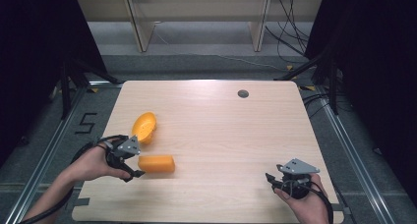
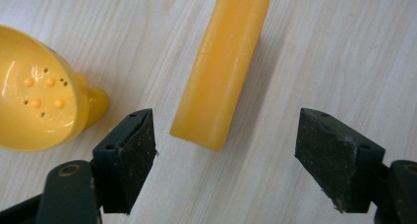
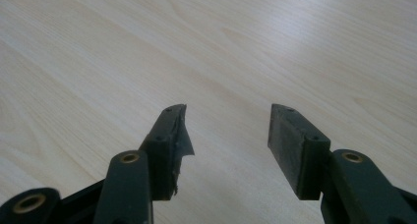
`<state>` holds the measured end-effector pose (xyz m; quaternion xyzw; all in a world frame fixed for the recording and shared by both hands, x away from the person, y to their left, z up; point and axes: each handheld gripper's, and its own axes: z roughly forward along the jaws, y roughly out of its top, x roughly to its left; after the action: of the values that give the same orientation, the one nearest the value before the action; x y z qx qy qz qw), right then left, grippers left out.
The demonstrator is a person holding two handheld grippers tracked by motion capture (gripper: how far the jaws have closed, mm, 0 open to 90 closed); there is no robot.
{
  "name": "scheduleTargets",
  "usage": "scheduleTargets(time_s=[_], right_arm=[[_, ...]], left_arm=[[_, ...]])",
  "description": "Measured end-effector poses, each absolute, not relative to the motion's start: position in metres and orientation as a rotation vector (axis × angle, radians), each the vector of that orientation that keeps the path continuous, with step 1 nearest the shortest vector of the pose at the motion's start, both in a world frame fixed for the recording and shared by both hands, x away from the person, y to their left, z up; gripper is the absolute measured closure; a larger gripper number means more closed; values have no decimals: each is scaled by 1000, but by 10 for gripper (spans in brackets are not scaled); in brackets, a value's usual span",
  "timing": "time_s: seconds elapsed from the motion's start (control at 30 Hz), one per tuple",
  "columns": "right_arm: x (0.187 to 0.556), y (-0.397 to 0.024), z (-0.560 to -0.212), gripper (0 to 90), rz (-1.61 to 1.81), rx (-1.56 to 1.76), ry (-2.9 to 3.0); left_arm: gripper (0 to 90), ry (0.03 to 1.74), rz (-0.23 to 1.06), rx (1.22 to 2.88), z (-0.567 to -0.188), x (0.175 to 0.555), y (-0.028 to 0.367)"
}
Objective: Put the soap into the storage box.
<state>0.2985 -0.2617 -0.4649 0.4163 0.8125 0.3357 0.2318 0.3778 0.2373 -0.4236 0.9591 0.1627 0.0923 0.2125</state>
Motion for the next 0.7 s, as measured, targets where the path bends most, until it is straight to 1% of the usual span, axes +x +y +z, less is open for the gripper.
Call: scheduleTargets(time_s=[0.3, 0.43, 0.47, 0.7], right_arm=[[299, -261, -465, 491, 926, 1147, 2241], [298, -261, -465, 491, 922, 1147, 2240], [298, -261, -465, 491, 915, 1147, 2247], [299, -260, -466, 489, 907, 1148, 2253]], left_arm=[[235, 418, 197, 2714, -423, 386, 226], [233, 431, 176, 2737, -424, 391, 221], [235, 442, 151, 2743, -425, 394, 219], [232, 419, 139, 2789, -425, 399, 211]])
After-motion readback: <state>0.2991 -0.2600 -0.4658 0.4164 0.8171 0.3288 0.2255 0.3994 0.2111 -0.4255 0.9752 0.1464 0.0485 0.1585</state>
